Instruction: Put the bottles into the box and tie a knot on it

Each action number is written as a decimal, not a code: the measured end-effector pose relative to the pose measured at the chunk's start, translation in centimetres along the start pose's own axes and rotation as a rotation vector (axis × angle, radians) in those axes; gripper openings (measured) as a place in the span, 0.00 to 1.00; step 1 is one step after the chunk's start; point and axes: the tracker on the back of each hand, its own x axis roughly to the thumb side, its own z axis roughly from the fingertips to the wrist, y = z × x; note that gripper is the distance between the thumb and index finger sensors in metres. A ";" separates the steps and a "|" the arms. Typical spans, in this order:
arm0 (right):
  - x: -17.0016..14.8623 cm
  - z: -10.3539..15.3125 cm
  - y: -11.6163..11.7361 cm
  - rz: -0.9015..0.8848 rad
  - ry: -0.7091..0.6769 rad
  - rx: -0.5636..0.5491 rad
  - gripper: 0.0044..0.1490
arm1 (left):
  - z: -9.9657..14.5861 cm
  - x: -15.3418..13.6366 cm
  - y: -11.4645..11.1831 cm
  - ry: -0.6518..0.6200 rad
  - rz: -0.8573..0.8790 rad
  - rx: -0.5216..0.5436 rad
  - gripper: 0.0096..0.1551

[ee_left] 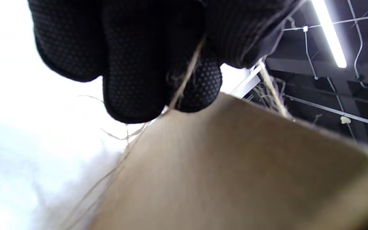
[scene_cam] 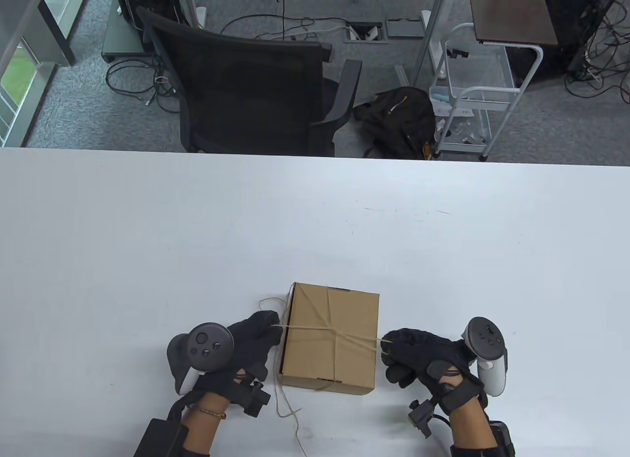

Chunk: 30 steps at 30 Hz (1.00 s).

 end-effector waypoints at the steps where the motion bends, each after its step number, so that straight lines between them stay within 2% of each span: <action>1: -0.2 0.0 -0.3 -0.001 0.022 -0.025 0.24 | 0.0 0.0 0.0 -0.007 -0.010 -0.017 0.25; 4: -0.4 0.1 -0.6 0.148 0.061 -0.173 0.26 | 0.0 0.0 -0.2 -0.006 -0.041 -0.014 0.25; 6: 0.3 0.2 -0.2 0.324 -0.005 -0.268 0.35 | 0.0 0.1 -0.5 -0.017 -0.064 -0.024 0.25; 7: 0.9 0.5 0.3 0.422 -0.060 -0.339 0.38 | 0.0 0.2 -0.7 -0.019 -0.075 -0.023 0.25; 8: 1.7 0.8 1.0 0.527 -0.173 -0.410 0.44 | 0.0 0.3 -0.8 -0.023 -0.085 -0.027 0.25; 10: 3.1 1.4 2.1 0.641 -0.336 -0.468 0.42 | 0.1 0.4 -0.9 -0.032 -0.106 -0.031 0.25; 11: 3.9 1.9 2.9 0.720 -0.444 -0.488 0.37 | 0.1 0.5 -0.9 -0.032 -0.105 -0.026 0.25; 12: 4.3 2.1 3.4 0.762 -0.523 -0.485 0.31 | 0.1 0.5 -0.9 -0.032 -0.107 -0.027 0.25; 13: 4.8 2.2 4.3 0.808 -0.633 -0.428 0.24 | 0.1 0.5 -0.9 -0.033 -0.112 -0.029 0.25; 15: 5.0 2.4 5.7 0.834 -0.686 -0.339 0.22 | 0.2 0.4 -0.9 -0.034 -0.110 -0.026 0.25; 16: 5.0 2.3 6.1 0.840 -0.682 -0.294 0.22 | 0.2 0.4 -0.9 -0.035 -0.109 -0.027 0.25; 20: 4.1 1.8 7.5 0.856 -0.608 -0.182 0.35 | 0.2 0.5 -0.9 -0.043 -0.116 -0.028 0.25; 23: 4.3 1.7 7.9 0.920 -0.597 -0.154 0.38 | 0.2 0.5 -1.0 -0.048 -0.114 -0.031 0.25; 26: 4.5 1.8 8.3 0.940 -0.606 -0.193 0.36 | 0.2 0.6 -1.1 -0.052 -0.113 -0.033 0.25; 30: 4.9 1.9 9.1 1.016 -0.656 -0.287 0.26 | 0.2 0.5 -1.1 -0.053 -0.106 -0.034 0.25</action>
